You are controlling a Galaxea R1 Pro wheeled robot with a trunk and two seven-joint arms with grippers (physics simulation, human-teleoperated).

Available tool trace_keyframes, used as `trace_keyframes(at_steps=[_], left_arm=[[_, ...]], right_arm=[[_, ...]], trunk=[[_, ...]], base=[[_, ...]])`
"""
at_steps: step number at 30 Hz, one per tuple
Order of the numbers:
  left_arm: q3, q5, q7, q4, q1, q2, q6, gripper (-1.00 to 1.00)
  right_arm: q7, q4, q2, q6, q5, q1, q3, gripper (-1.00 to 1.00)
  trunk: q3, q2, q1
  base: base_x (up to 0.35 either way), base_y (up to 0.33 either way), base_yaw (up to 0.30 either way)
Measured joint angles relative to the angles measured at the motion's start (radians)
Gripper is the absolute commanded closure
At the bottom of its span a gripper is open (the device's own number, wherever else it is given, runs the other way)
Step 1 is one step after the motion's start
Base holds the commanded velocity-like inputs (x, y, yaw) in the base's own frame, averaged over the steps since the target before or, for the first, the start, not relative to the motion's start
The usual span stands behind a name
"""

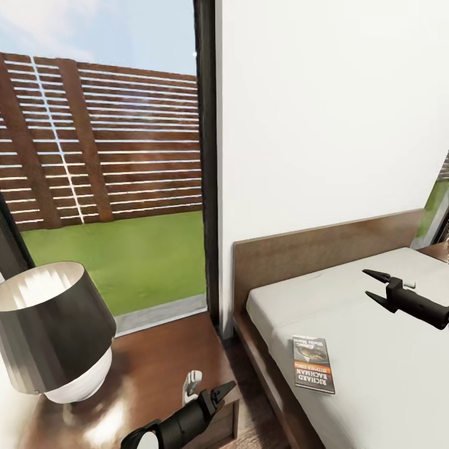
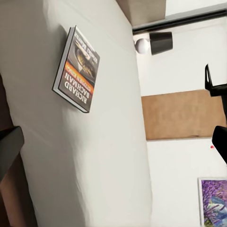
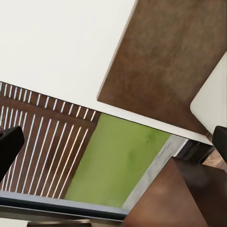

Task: In the bedroom, move the book from the bed onto either nightstand, and place the two sandals side by side next to the bed.

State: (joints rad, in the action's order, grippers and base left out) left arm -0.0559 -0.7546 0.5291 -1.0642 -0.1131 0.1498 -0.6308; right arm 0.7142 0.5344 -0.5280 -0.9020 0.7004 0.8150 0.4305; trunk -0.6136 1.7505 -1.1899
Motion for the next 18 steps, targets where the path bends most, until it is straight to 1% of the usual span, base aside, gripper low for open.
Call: trace_keyframes(at_steps=[18], left_arm=[[0.000, -0.003, 0.001, 0.000, 0.000, 0.000, 0.000, -1.00]], right_arm=[[0.000, 0.000, 0.000, 0.000, -0.001, 0.000, 0.000, -1.00]], trunk=[[0.000, 0.000, 0.000]], base=[[0.000, 0.000, -0.127]])
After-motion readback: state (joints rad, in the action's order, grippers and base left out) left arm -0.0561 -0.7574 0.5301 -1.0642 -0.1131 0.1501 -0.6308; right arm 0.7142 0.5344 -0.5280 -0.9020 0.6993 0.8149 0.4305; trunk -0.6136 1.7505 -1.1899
